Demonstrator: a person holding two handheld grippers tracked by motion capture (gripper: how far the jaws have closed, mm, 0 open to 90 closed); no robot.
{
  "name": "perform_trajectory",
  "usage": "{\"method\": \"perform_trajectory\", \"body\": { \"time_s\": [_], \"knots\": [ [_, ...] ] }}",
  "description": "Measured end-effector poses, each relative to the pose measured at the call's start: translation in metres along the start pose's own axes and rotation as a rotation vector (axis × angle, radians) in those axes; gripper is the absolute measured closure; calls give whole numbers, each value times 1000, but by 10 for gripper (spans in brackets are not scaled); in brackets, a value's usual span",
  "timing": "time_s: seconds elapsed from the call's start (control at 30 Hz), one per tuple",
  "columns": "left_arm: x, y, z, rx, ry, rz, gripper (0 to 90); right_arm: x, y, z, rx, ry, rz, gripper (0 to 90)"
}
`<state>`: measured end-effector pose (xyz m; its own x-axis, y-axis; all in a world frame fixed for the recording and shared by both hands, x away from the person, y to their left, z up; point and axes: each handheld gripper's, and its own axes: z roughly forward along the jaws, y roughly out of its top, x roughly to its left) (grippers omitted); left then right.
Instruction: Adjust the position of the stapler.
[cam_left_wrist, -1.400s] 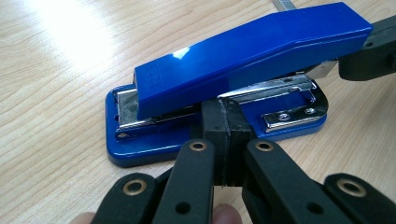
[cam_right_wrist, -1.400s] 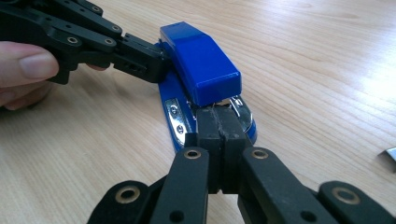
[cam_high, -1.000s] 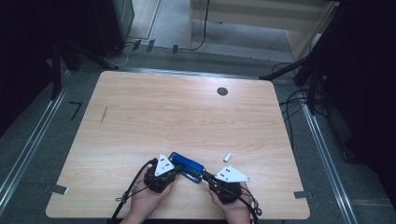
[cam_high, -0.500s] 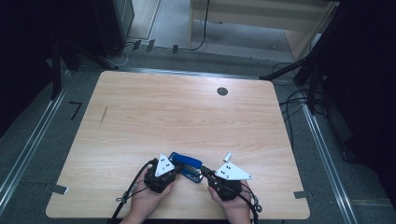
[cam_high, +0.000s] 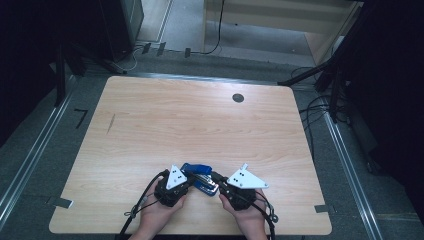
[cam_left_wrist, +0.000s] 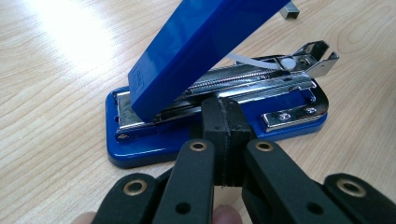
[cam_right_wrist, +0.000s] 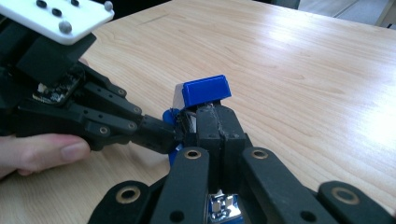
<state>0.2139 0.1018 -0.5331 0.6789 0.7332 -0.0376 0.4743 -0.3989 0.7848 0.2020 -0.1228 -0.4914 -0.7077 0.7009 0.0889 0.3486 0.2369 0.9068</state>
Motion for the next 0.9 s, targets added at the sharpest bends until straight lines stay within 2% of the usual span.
{"method": "perform_trajectory", "body": {
  "time_s": [0.9],
  "knots": [
    [-1,0,0,-2,2,-2,900,8,30,16,-23,16,-8,900]
  ]
}}
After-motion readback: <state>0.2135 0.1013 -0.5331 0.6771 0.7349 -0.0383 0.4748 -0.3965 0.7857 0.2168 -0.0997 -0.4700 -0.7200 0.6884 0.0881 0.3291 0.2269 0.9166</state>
